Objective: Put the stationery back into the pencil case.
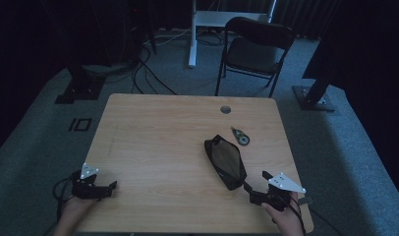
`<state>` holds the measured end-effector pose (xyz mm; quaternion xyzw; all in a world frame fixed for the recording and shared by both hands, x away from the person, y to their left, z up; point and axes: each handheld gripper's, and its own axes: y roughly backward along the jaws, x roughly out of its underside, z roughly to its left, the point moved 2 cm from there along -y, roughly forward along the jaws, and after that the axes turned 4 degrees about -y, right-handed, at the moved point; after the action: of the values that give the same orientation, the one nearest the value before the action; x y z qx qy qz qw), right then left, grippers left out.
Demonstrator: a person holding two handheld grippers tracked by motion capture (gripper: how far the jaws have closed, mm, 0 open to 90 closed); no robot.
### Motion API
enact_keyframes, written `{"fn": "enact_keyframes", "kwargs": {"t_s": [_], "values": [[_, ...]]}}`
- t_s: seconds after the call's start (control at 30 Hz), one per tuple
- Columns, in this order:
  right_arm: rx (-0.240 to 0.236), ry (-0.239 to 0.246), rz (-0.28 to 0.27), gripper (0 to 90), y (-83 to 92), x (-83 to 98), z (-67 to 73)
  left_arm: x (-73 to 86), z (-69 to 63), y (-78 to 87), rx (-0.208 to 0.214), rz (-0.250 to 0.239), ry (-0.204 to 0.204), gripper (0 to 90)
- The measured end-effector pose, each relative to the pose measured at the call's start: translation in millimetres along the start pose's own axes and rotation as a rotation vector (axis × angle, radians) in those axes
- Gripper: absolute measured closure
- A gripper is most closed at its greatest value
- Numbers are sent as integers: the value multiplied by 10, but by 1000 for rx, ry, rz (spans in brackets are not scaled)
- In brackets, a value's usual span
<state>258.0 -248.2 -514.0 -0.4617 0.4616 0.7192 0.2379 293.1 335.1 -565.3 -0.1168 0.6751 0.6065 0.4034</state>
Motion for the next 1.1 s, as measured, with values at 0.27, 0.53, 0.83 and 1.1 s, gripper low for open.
{"fn": "enact_keyframes", "kwargs": {"t_s": [0.27,0.53,0.83,1.1], "values": [[30,-36,-9,140,-16,-26,-178,0,0,0,0,0,0,0],[80,-72,11,140,-170,-16,-428,0,0,0,0,0,0,0],[131,-65,-14,151,-330,-74,-632,0,0,0,0,0,0,0],[131,-57,27,151,-518,-114,-741,0,0,0,0,0,0,0]]}}
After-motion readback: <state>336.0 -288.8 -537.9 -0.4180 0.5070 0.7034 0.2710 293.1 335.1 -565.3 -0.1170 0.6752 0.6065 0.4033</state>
